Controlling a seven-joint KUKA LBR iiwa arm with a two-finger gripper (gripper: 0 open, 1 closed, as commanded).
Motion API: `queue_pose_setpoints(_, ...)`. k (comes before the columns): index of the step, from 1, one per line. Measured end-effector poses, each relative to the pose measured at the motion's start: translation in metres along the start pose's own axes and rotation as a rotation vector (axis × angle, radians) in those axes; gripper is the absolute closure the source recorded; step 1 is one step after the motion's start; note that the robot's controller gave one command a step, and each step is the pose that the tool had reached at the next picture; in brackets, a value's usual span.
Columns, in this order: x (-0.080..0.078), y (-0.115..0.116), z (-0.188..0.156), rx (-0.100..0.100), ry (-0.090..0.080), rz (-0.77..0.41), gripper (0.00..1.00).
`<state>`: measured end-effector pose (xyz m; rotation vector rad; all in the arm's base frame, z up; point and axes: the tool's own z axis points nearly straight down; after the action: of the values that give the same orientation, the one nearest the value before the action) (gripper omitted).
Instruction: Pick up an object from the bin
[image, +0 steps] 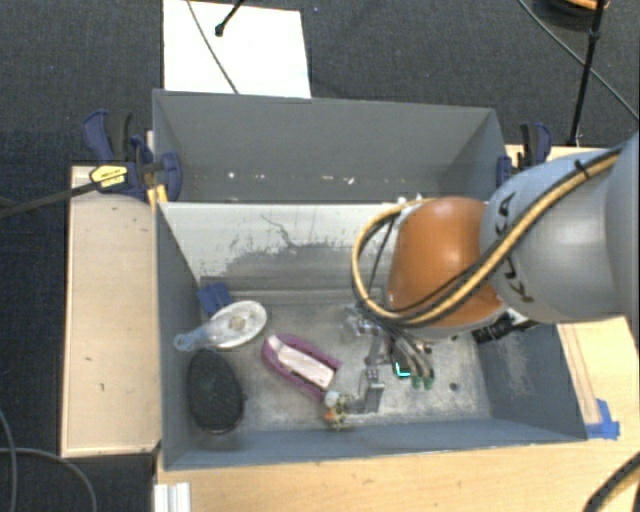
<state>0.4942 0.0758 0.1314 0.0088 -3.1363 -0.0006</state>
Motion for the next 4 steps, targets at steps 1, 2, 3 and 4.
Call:
queue_pose_setpoints(1,-0.013,0.053,0.051,0.000,-0.003,0.088,0.00)
queue_pose_setpoints(2,-0.013,0.060,0.061,0.000,-0.001,0.218,0.00)
queue_pose_setpoints(3,-0.013,0.060,0.062,0.000,-0.001,0.222,1.00)
queue_pose_setpoints(4,-0.014,0.053,-0.032,-0.003,-0.013,0.253,1.00)
